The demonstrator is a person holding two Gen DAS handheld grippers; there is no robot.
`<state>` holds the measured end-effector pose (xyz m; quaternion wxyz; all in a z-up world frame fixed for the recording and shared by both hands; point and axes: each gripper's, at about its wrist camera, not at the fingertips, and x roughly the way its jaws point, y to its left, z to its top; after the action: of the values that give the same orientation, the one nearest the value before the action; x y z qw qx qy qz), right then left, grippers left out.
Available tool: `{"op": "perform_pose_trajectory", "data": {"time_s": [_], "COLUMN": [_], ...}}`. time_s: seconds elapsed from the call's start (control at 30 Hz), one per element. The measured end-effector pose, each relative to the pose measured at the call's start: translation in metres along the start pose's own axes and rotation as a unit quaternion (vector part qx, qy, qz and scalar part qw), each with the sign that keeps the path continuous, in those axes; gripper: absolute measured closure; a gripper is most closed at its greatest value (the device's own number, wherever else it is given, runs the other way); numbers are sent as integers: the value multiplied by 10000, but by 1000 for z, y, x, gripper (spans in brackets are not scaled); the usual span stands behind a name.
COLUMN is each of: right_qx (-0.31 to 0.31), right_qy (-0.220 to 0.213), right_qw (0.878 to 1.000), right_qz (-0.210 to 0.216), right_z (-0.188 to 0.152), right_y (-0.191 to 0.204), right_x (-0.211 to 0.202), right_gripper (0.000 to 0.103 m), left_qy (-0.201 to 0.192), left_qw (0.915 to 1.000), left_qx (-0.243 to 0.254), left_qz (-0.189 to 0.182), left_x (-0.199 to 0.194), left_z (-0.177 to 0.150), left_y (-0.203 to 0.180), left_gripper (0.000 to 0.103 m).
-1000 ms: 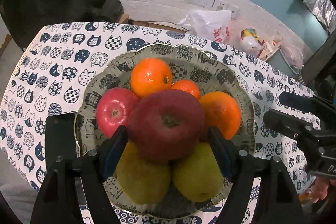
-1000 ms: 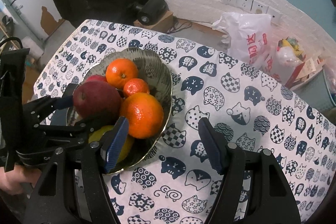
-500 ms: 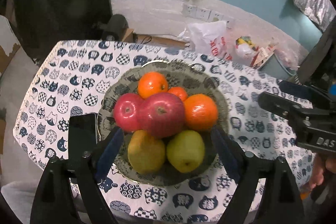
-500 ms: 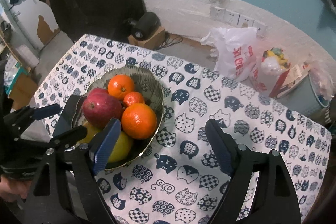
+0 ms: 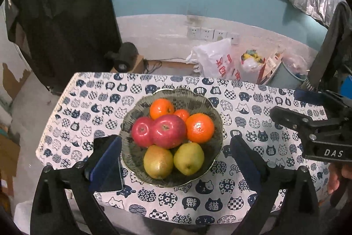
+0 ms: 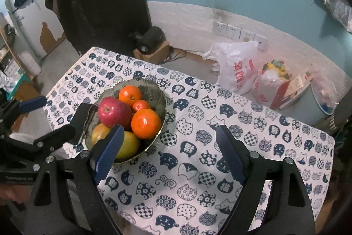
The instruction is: Organize fruits
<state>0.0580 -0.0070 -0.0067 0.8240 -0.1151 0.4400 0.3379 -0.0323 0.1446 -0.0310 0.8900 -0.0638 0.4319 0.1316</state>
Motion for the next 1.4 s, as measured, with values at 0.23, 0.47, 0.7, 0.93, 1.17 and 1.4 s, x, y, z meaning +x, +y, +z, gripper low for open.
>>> {"op": "perform_pose_trajectory", "data": {"time_s": [0.23, 0.47, 0.7, 0.93, 1.17, 1.4], "right_qx": [-81, -32, -95, -122, -128, -131], "right_qy": [-147, -255, -450, -515, -506, -483], "right_qw": [9998, 9996, 9988, 9984, 9985, 9986], "right_qz": [-93, -67, -149, -189, -151, -154], "right_z": [-8, -16, -20, -20, -19, -20], "right_y": [-4, -10, -13, -14, -14, -14], "right_x": [-22, -41, -60, -65, -66, -66], "right_gripper": [18, 18, 18, 18, 18, 18], "left_qy": [-276, -297, -372, -373, -281, -217], "left_qw": [9996, 9995, 9992, 9992, 9995, 9997], "left_qx": [-24, -62, 103, 129, 108, 79], "left_qz": [93, 20, 42, 63, 9, -8], "left_x": [-26, -39, -46, -46, -42, -39], "left_z": [1, -3, -3, -2, -2, -2], "left_y": [-6, -13, -24, -27, -26, -25], "left_gripper": [1, 1, 1, 1, 1, 1]}}
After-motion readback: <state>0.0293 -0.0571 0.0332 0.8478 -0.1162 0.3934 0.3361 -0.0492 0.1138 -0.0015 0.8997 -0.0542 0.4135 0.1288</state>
